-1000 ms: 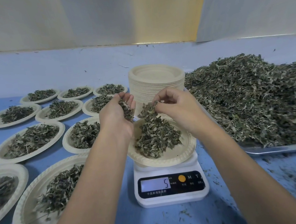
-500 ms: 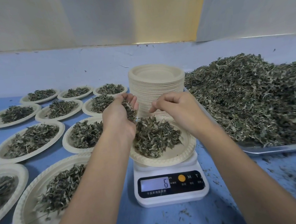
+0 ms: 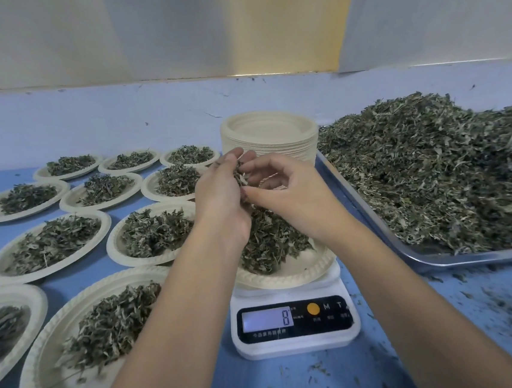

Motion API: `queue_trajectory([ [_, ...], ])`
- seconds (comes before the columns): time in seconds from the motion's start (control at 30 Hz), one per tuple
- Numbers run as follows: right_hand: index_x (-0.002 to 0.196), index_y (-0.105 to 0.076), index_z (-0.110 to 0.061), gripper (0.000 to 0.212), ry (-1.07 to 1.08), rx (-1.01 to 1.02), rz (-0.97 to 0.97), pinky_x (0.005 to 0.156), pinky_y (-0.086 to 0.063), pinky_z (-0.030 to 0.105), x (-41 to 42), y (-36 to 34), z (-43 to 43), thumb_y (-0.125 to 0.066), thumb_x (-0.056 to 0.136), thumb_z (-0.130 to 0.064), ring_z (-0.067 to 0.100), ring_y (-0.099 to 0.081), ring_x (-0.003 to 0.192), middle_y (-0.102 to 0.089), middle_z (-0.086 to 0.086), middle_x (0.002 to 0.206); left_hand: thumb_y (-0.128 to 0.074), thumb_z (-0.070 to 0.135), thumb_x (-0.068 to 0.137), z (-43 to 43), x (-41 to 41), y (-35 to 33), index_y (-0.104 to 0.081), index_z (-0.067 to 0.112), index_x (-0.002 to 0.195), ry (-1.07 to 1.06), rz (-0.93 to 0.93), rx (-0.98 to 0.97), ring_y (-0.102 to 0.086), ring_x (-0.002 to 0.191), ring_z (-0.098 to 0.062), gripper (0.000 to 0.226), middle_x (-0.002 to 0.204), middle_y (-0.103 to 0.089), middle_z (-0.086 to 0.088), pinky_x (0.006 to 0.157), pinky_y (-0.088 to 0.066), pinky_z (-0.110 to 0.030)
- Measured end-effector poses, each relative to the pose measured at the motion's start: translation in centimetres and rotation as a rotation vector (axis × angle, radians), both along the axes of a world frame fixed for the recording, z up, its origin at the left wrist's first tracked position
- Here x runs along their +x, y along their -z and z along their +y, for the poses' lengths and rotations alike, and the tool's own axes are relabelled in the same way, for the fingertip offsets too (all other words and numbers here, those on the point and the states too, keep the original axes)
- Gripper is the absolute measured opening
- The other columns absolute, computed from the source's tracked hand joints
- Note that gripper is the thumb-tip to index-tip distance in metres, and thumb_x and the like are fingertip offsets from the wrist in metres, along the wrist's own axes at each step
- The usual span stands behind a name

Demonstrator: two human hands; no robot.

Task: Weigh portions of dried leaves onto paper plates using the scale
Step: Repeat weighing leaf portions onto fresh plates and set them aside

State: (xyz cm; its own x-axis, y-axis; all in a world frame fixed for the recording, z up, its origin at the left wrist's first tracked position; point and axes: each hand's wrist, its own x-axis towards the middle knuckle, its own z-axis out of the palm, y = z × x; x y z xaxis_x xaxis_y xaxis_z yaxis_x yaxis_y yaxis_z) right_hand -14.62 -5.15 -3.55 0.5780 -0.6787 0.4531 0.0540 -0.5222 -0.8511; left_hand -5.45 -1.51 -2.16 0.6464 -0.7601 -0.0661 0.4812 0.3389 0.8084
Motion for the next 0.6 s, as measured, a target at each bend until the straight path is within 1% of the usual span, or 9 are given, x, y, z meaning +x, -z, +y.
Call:
queue_trajectory([
  [0.07,0.086,-0.066,-0.030,0.025,0.022,0.001,-0.011,0.074,-0.051,0.020,0.13,0.07,0.07,-0.076,0.076,-0.009,0.002,-0.057,0.067,-0.064,-0.007,0.083,-0.040,0.014,0.100,-0.01,-0.25,0.05,-0.061,0.013,0.089,-0.007,-0.018,0.002,-0.063,0.074,-0.015,0.024,0.089,-0.067,0.000,0.080,-0.053,-0.032],
  [0.13,0.083,-0.066,-0.026,0.023,0.046,0.002,-0.028,0.072,-0.052,0.021,0.20,0.09,0.06,-0.076,0.076,-0.007,0.004,-0.058,0.068,-0.066,-0.007,0.081,-0.041,0.013,0.100,0.01,-0.45,0.08,-0.060,0.011,0.086,-0.014,-0.018,-0.012,-0.064,0.063,-0.012,0.025,0.084,-0.066,-0.002,0.057,-0.053,-0.023],
  [0.17,0.081,-0.066,-0.024,0.022,0.057,0.000,-0.037,0.070,-0.051,0.018,0.22,0.10,0.03,-0.076,0.076,-0.006,0.002,-0.059,0.068,-0.067,-0.009,0.078,-0.040,0.012,0.100,0.01,-0.54,0.06,-0.059,0.010,0.085,-0.014,-0.010,-0.024,-0.063,0.062,-0.012,0.025,0.082,-0.065,-0.003,0.052,-0.052,-0.021],
  [0.23,0.077,-0.067,-0.024,0.022,0.079,-0.006,-0.045,0.067,-0.047,0.015,0.26,0.09,-0.03,-0.075,0.075,-0.003,-0.001,-0.059,0.065,-0.066,-0.012,0.074,-0.039,0.011,0.101,-0.02,-0.70,0.06,-0.058,0.008,0.084,-0.002,0.013,-0.042,-0.062,0.067,-0.015,0.025,0.083,-0.063,-0.005,0.055,-0.054,-0.023],
  [0.37,0.074,-0.068,-0.027,0.024,0.108,0.015,-0.061,0.079,-0.055,0.030,0.26,0.00,0.09,-0.075,0.077,-0.004,0.004,-0.064,0.070,-0.070,-0.008,0.075,-0.038,0.015,0.102,-0.02,-0.79,-0.03,-0.056,0.010,0.080,0.025,0.069,-0.018,-0.060,0.063,-0.013,0.028,0.080,-0.062,-0.003,0.058,-0.050,-0.022],
  [0.4,0.074,-0.069,-0.027,0.022,0.123,0.003,-0.064,0.080,-0.055,0.030,0.30,-0.01,0.21,-0.075,0.077,-0.005,0.004,-0.064,0.071,-0.070,-0.008,0.076,-0.037,0.016,0.102,0.00,-0.78,-0.09,-0.056,0.011,0.079,0.032,0.091,-0.011,-0.060,0.063,-0.013,0.030,0.080,-0.062,-0.002,0.061,-0.049,-0.023],
  [0.5,0.078,-0.072,-0.027,0.017,0.212,-0.106,-0.041,0.071,-0.043,0.011,0.47,0.13,0.57,-0.077,0.076,-0.011,-0.005,-0.054,0.067,-0.060,-0.011,0.078,-0.036,0.018,0.103,0.07,-0.83,-0.36,-0.054,0.008,0.077,0.078,0.214,-0.023,-0.059,0.066,-0.016,0.033,0.080,-0.060,-0.005,0.066,-0.053,-0.026],
  [0.53,0.081,-0.075,-0.025,0.013,0.229,-0.124,-0.026,0.068,-0.039,0.008,0.52,0.12,0.67,-0.077,0.077,-0.013,-0.005,-0.051,0.066,-0.057,-0.010,0.077,-0.036,0.019,0.103,0.11,-0.82,-0.45,-0.054,0.007,0.077,0.095,0.259,-0.029,-0.058,0.067,-0.017,0.033,0.080,-0.059,-0.006,0.067,-0.053,-0.027],
  [0.6,0.089,-0.077,-0.020,0.012,0.214,-0.129,-0.006,0.069,-0.040,0.008,0.55,-0.03,0.82,-0.076,0.078,-0.015,-0.005,-0.052,0.067,-0.059,-0.011,0.076,-0.036,0.020,0.103,0.26,-0.68,-0.59,-0.053,0.007,0.079,0.116,0.335,-0.042,-0.059,0.068,-0.018,0.033,0.079,-0.059,-0.007,0.068,-0.053,-0.030],
])
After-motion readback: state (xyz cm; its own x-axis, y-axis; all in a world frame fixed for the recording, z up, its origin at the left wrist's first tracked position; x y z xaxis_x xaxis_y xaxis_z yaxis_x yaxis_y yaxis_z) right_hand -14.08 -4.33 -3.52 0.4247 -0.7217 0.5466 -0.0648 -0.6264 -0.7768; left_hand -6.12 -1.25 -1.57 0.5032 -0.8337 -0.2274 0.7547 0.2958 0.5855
